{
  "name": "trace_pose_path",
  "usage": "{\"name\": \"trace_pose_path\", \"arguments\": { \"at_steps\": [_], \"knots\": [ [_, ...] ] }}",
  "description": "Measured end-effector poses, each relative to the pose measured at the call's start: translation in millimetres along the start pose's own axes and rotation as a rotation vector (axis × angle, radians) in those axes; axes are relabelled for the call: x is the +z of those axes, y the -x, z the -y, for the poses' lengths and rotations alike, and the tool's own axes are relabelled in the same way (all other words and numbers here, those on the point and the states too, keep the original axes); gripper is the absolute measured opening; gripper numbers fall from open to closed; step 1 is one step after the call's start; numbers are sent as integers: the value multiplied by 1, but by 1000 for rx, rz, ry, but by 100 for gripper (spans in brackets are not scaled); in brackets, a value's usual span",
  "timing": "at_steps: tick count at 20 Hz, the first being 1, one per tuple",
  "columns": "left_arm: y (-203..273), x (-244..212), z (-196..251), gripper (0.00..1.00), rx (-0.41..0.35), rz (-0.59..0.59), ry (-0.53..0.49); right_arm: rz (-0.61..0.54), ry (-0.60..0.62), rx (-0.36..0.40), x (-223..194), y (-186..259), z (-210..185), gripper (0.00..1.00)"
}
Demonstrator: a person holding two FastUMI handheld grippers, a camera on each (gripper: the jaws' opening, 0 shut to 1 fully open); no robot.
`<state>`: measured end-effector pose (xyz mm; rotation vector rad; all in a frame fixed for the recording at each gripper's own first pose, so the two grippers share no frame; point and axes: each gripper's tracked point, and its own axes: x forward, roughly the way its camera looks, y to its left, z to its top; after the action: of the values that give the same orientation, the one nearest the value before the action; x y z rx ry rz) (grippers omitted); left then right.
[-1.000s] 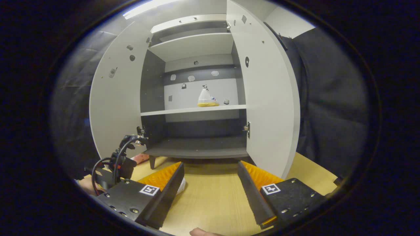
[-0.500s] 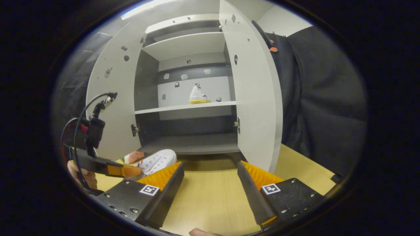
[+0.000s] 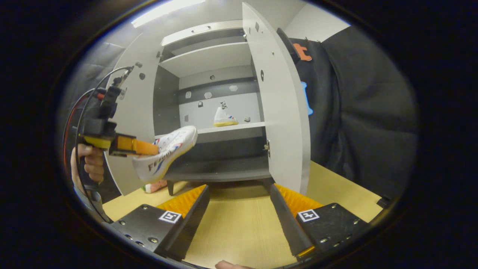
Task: Grab one shoe with the right hand and put it into the shoe cabinet, grab the other shoe with the left hand and put it into the shoe cabinet; then close the right door with the right hand and the left door with the left hand.
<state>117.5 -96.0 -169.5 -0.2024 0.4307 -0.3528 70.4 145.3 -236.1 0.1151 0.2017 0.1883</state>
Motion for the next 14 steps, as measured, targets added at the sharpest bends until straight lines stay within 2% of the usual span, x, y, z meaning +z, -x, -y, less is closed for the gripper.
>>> {"name": "trace_pose_path", "arguments": {
  "at_steps": [5, 7, 10, 14],
  "knots": [
    [-27, 95, 6, 0, 15, 167, 23, 14, -22, 24, 6, 1, -4, 98],
    [-44, 120, 8, 0, 19, 201, 38, 15, -9, 27, 6, 1, -3, 97],
    [-80, 147, 8, 0, 30, 213, 59, 13, -16, 24, 5, 2, -2, 97],
    [-133, 159, -3, 0, 54, 188, 84, 23, -18, 26, 7, 3, -1, 98]
  ]
}}
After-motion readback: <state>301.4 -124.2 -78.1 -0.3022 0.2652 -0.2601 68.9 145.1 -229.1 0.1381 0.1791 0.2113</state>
